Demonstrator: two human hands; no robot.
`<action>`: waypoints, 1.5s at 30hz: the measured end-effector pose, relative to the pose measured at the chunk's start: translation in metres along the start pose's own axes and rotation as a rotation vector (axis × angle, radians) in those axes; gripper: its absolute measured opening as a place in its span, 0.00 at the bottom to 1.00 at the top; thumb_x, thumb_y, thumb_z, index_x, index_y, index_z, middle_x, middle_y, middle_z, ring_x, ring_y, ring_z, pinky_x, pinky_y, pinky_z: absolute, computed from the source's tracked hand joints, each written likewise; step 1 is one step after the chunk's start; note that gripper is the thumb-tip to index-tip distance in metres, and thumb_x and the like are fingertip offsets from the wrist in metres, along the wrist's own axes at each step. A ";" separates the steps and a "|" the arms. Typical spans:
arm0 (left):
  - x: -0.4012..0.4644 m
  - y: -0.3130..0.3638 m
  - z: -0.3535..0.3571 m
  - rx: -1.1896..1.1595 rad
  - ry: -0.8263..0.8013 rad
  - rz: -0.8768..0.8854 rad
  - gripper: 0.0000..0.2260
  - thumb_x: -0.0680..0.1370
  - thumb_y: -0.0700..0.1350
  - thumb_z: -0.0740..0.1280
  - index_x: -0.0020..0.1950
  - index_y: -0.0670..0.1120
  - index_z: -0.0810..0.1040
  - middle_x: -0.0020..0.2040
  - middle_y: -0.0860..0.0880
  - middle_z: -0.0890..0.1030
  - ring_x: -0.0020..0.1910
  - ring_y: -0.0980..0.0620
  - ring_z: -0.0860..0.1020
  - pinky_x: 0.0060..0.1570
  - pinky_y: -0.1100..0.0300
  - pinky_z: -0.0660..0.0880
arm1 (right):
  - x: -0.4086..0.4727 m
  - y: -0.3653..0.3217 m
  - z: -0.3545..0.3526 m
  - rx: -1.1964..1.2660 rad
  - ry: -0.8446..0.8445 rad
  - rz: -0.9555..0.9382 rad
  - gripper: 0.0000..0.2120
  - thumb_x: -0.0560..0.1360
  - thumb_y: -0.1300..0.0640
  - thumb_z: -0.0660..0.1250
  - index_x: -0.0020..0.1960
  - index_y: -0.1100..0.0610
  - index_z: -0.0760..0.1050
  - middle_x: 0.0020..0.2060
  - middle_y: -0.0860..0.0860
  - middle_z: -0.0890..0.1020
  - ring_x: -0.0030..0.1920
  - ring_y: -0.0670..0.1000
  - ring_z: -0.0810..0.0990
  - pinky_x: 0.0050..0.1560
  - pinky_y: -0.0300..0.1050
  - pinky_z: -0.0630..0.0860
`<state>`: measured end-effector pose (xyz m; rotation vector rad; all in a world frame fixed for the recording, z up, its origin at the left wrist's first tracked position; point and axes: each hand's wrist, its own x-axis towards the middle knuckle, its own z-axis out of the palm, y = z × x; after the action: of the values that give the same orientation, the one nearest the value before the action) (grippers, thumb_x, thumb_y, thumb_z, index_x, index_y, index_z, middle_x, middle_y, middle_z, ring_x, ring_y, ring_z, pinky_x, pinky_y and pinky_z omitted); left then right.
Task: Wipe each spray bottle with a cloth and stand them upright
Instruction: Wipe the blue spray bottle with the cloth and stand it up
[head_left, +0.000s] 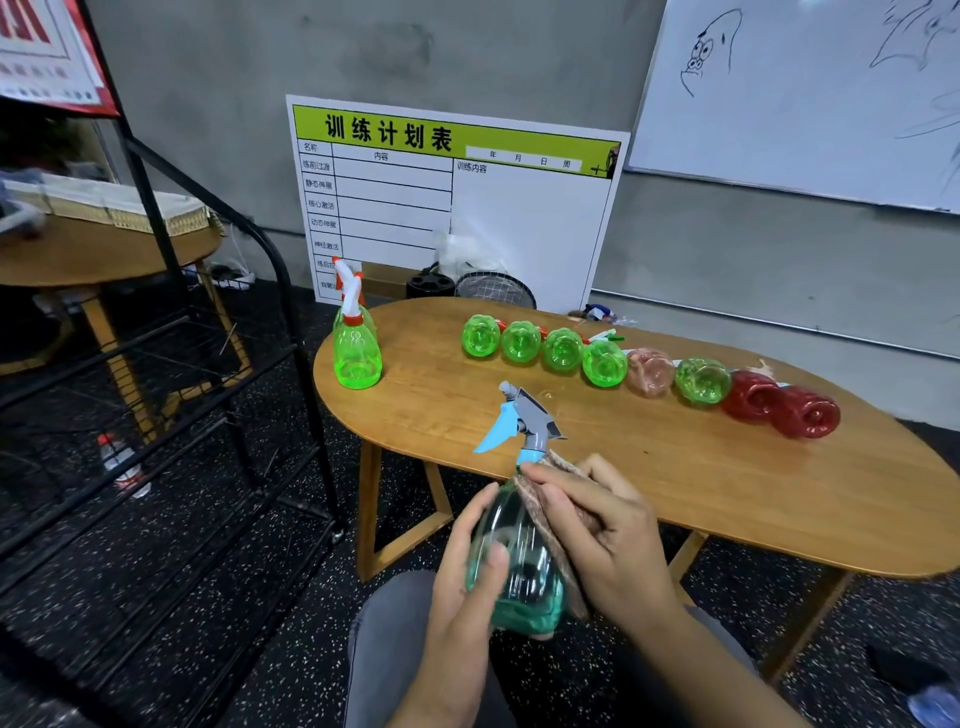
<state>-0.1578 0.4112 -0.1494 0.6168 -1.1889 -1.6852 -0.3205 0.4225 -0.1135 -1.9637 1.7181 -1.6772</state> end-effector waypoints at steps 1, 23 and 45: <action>0.000 0.000 0.000 0.004 -0.014 0.003 0.31 0.74 0.61 0.77 0.76 0.61 0.73 0.71 0.46 0.81 0.69 0.42 0.80 0.64 0.40 0.78 | 0.000 -0.002 0.001 0.065 0.014 0.039 0.14 0.81 0.47 0.66 0.63 0.45 0.84 0.42 0.44 0.76 0.41 0.47 0.77 0.41 0.37 0.73; 0.005 -0.008 -0.006 0.038 -0.048 -0.025 0.18 0.86 0.52 0.60 0.75 0.67 0.73 0.72 0.49 0.80 0.70 0.45 0.79 0.70 0.44 0.74 | -0.033 -0.006 -0.011 -0.345 -0.262 -0.480 0.14 0.82 0.48 0.67 0.67 0.43 0.80 0.44 0.47 0.76 0.36 0.44 0.73 0.30 0.38 0.73; 0.006 -0.013 -0.003 0.160 -0.019 0.110 0.36 0.72 0.42 0.79 0.78 0.51 0.70 0.69 0.48 0.82 0.68 0.45 0.81 0.64 0.54 0.79 | 0.029 0.000 -0.030 -0.250 -0.258 -0.129 0.15 0.81 0.41 0.68 0.64 0.43 0.83 0.50 0.39 0.77 0.48 0.42 0.80 0.45 0.46 0.80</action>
<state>-0.1628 0.4056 -0.1622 0.6225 -1.3564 -1.5164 -0.3475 0.4184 -0.0817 -2.3228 1.8110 -1.2179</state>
